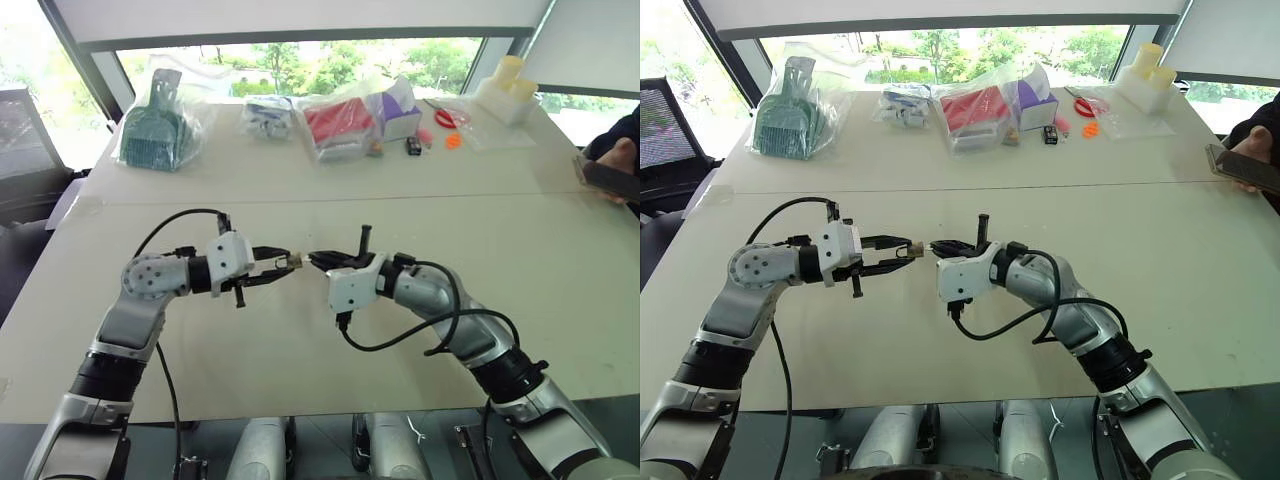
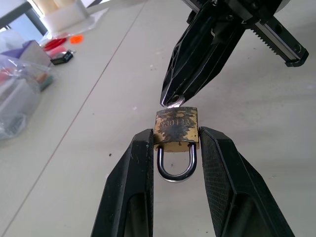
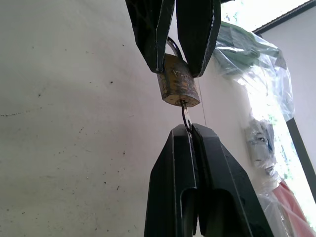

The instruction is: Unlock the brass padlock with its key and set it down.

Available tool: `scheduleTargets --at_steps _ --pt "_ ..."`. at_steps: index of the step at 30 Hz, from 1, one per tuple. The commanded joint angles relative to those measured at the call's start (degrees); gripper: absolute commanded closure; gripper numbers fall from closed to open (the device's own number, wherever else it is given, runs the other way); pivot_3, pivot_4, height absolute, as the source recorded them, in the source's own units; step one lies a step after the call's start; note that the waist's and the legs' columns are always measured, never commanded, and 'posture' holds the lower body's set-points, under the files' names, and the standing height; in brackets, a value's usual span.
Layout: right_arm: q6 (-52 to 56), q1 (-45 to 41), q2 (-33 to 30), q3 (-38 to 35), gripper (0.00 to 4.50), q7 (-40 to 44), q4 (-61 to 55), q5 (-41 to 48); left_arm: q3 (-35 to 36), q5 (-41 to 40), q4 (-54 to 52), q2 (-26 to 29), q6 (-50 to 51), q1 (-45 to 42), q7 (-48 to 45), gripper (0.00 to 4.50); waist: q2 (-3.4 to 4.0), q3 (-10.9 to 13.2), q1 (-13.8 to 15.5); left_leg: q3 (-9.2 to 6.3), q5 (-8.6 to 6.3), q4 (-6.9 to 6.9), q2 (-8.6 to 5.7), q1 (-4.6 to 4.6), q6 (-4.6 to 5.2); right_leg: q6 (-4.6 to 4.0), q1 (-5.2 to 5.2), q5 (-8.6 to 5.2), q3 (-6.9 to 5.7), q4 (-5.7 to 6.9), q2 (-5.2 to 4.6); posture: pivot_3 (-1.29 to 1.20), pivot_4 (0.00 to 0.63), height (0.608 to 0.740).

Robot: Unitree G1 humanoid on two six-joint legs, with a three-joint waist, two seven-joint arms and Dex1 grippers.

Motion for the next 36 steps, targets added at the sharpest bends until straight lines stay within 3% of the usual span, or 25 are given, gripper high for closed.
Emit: scheduleTargets --at_steps 1,9,16,19,23,26,30,36 --pt "2.75 -1.16 1.80 0.61 4.48 4.78 -1.87 5.01 0.87 1.05 -2.52 -0.76 -5.14 -2.16 2.67 3.74 0.00 0.00 0.01 0.00 0.00 0.00 0.00 0.00 0.00 0.01 0.00 0.01 0.00 0.00 0.00 0.00 0.150 0.740" --pt "9.49 -2.73 2.02 -0.35 4.48 11.97 -2.96 10.67 0.54 4.07 -1.52 -0.31 -11.34 -1.66 3.46 3.74 0.01 0.01 0.01 0.01 0.00 0.00 0.00 0.00 0.00 0.02 0.00 0.02 0.00 0.00 0.00 0.00 0.150 0.740" --pt "9.12 -4.12 1.71 -1.46 4.48 12.59 -3.19 11.42 0.91 4.60 0.43 0.17 -12.43 -0.13 4.01 3.74 0.02 0.01 -0.02 0.01 0.00 0.00 0.00 0.00 0.00 0.04 0.00 0.03 0.00 0.00 0.00 0.00 0.150 0.740" --pt "4.02 -4.96 1.25 -1.58 4.48 9.45 -1.53 8.56 1.76 2.98 0.98 -0.64 -9.49 0.28 5.38 3.74 0.02 0.01 0.03 0.01 0.00 0.00 0.00 0.00 0.00 0.05 0.00 0.03 0.00 0.00 -0.01 0.00 0.150 0.740" --pt "-5.99 -5.37 -1.02 -0.75 4.48 3.28 2.00 1.95 3.82 -4.56 -0.42 -1.90 2.21 0.93 6.28 3.74 0.02 0.01 -0.05 0.02 0.00 0.00 0.01 0.01 0.00 0.06 -0.01 0.03 0.00 0.01 0.00 0.00 0.150 0.740" --pt "-9.65 -4.70 -1.95 -1.07 3.64 1.75 3.45 1.20 4.76 -8.63 -2.16 -1.41 9.22 0.92 5.59 3.74 0.02 0.01 -0.07 0.01 0.00 -0.01 0.00 0.01 0.00 0.09 -0.01 0.03 0.00 0.01 0.00 0.00 0.150 0.740" --pt "-17.72 -4.72 -3.98 -1.38 1.68 -3.41 6.01 -2.76 5.58 -14.51 -6.20 0.23 18.20 0.80 3.17 3.74 0.02 0.02 -0.14 0.01 0.01 -0.01 0.00 0.01 -0.01 0.09 -0.01 0.03 0.00 0.03 0.00 0.00 0.150 0.740" --pt "-28.40 -8.05 -6.14 -2.10 1.68 -9.75 11.85 -6.13 4.98 -17.48 -8.74 3.81 23.59 -0.15 -1.96 3.74 0.03 0.03 -0.32 0.01 0.01 -0.02 -0.01 0.02 -0.02 -0.01 -0.01 -0.03 0.00 0.02 0.00 0.00 0.150 0.740"
